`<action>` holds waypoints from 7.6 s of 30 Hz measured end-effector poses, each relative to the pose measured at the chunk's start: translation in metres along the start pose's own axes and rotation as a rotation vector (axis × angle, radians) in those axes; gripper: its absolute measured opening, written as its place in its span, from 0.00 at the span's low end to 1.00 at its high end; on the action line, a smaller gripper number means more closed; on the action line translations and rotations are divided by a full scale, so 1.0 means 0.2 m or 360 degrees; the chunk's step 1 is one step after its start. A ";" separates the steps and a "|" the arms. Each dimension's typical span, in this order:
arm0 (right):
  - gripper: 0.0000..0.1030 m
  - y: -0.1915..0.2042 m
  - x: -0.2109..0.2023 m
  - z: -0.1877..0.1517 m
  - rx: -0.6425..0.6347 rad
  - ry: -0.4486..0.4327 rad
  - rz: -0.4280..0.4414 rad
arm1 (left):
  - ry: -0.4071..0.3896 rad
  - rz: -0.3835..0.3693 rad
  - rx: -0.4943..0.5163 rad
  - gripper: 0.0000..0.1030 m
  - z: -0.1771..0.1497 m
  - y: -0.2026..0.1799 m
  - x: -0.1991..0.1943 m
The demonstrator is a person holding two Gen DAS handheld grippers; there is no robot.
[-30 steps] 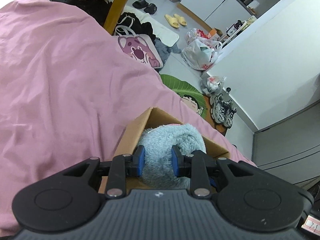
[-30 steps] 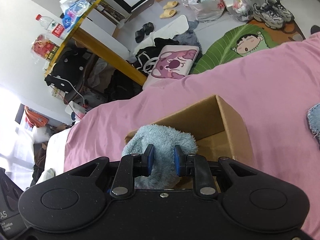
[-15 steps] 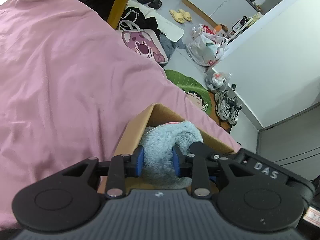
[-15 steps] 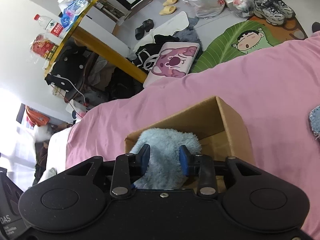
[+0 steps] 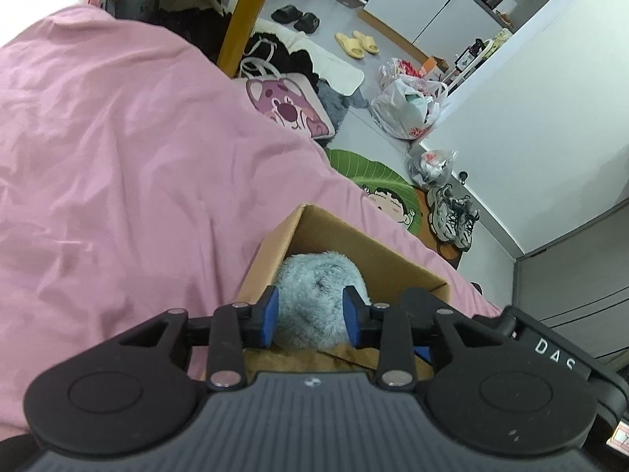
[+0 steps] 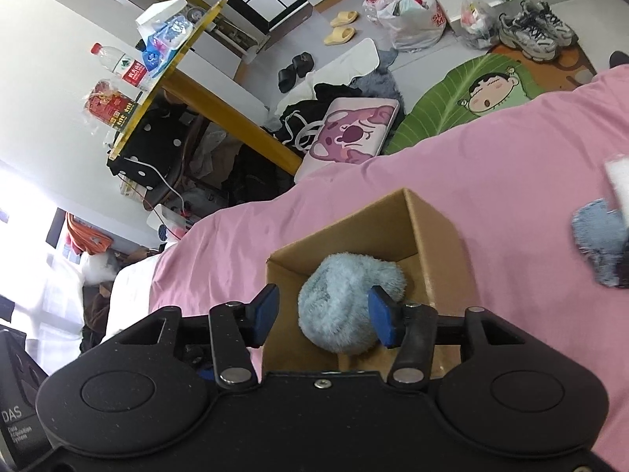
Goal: Organize soft objects
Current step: 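Carry the plush ball over the cardboard box and open the left gripper, then withdraw the left gripper from the box toward the fabric pile, then grasp the black fabric with the left gripper while the right gripper grasps the blue carton, then lift the black fabric toward the box with the left gripper while the right gripper holds the carton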
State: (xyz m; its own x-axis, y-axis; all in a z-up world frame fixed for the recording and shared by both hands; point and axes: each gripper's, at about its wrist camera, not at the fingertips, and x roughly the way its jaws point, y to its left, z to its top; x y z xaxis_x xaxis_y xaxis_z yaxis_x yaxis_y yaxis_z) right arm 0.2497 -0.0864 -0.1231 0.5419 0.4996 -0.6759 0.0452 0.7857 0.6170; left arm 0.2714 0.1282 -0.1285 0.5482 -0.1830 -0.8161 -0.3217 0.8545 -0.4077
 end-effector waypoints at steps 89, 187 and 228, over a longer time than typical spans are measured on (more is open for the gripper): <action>1.00 -1.04 -0.35 -0.03 0.0502 -0.0208 -0.0551 | -0.0030 0.0129 0.0646 0.99 -0.65 -0.89 0.06; 0.70 -0.55 -0.63 -0.11 -0.0114 -0.0557 -0.0463 | -0.0064 -0.0140 0.0481 0.19 -0.54 -0.71 -0.17; 0.71 0.02 -0.20 -0.11 -0.0390 -0.0426 -0.0239 | -0.0127 -0.0091 0.0264 0.19 -0.20 -0.10 -0.17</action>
State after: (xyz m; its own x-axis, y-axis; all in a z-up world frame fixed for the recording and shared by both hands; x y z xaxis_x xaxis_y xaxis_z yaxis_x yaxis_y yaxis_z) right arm 0.2102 -0.0942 -0.1027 0.7458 0.2848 -0.6022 -0.0433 0.9228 0.3828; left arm 0.2289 0.0987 -0.1098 0.6238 -0.1998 -0.7556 -0.1605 0.9134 -0.3741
